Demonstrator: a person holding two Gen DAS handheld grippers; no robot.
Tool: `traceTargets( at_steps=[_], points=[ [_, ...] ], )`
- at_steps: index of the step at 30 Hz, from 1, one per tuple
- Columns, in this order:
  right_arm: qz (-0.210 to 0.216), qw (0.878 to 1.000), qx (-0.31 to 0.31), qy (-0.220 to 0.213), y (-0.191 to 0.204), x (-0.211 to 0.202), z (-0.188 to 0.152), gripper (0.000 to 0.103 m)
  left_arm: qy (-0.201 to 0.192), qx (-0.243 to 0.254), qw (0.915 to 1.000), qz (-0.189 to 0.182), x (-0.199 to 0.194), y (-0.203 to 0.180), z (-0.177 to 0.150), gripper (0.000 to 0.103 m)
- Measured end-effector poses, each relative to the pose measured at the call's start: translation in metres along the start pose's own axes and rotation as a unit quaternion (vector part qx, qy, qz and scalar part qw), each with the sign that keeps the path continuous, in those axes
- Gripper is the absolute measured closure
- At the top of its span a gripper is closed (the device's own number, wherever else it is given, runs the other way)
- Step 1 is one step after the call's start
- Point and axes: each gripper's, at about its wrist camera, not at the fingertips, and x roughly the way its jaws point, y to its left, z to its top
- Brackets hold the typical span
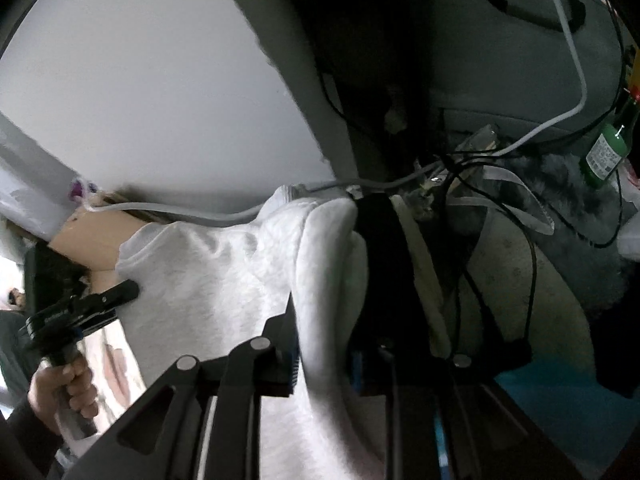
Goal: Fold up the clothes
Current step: 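Lower the folded sweatshirt onto the bed and open both tools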
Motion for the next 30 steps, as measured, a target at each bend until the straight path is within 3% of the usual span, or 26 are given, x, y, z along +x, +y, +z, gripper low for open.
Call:
traceTargets(
  at_steps=[7,13,18,30],
  points=[
    [-0.032,0.999,-0.008,-0.034,-0.007,-0.012,0.001,0.072,0.014,0.033,0.9973,0.063,-0.010,-0.013,-0.007,0.080],
    [-0.023,0.996,-0.024,-0.078,-0.001,-0.043,0.002,0.059,0.008,0.059,0.9930,0.101,-0.031,-0.023,-0.008,0.080],
    [-0.019,0.994,-0.060,-0.087,0.017,-0.052,-0.010,0.059,0.005,0.086,0.9918,0.094,-0.047,-0.030,-0.011,0.080],
    [-0.017,0.991,-0.105,-0.087,0.031,-0.045,-0.062,0.059,0.022,0.162,0.9840,0.070,-0.027,-0.075,-0.040,0.080]
  ],
)
